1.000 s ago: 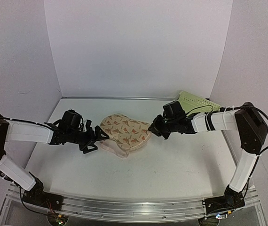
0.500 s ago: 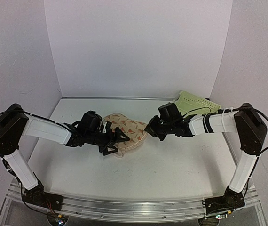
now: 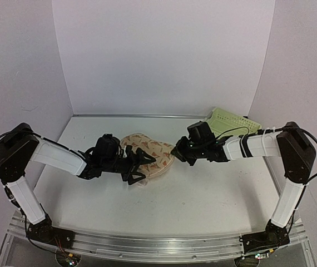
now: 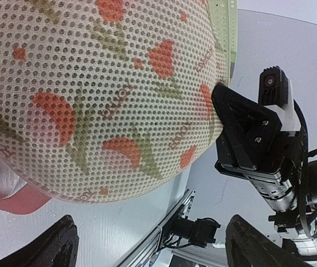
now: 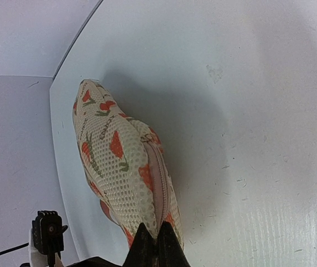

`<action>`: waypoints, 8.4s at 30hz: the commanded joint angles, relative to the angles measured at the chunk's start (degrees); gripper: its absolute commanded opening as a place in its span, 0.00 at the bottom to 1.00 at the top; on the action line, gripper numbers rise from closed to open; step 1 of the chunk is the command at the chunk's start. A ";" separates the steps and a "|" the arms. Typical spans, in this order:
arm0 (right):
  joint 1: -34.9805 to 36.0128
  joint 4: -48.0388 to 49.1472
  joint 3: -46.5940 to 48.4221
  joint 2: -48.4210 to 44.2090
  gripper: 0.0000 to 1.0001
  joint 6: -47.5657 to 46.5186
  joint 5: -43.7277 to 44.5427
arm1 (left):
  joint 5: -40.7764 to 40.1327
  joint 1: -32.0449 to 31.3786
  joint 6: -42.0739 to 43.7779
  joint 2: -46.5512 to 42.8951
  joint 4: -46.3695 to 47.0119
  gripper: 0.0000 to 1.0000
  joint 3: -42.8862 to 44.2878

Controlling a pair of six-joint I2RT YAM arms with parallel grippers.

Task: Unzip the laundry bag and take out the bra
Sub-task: Pass from the right arm to the left, then pass from the left arm to the right, then place the laundry bag at the center of the board, then adjust the laundry bag at the center of the board.

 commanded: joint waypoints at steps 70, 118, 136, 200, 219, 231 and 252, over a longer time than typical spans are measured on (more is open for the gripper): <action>0.56 -10.03 -20.91 -29.92 0.62 -15.20 3.05 | 13.78 2.66 -8.89 11.53 32.52 0.00 -6.11; -11.78 -26.33 19.14 15.22 0.87 -54.92 -33.07 | 42.52 3.57 15.77 4.81 4.89 0.00 -2.97; -11.85 -26.35 13.02 8.51 0.00 -54.27 -27.44 | 41.84 6.41 16.16 8.49 1.66 0.06 0.48; 0.94 4.57 12.32 9.31 0.00 10.67 -5.83 | 6.42 7.97 6.67 -10.81 -6.02 0.83 -5.71; 1.03 3.56 -6.47 -3.18 0.21 5.67 -4.34 | 7.33 8.14 16.67 -0.74 -5.90 0.81 -2.34; 0.68 -13.23 -5.55 -12.65 0.51 -12.63 1.53 | 8.74 8.15 30.64 3.38 -22.38 0.81 6.55; -3.19 -25.57 25.71 9.21 0.34 -40.00 -19.78 | -2.54 8.17 52.26 9.61 -52.78 0.78 26.72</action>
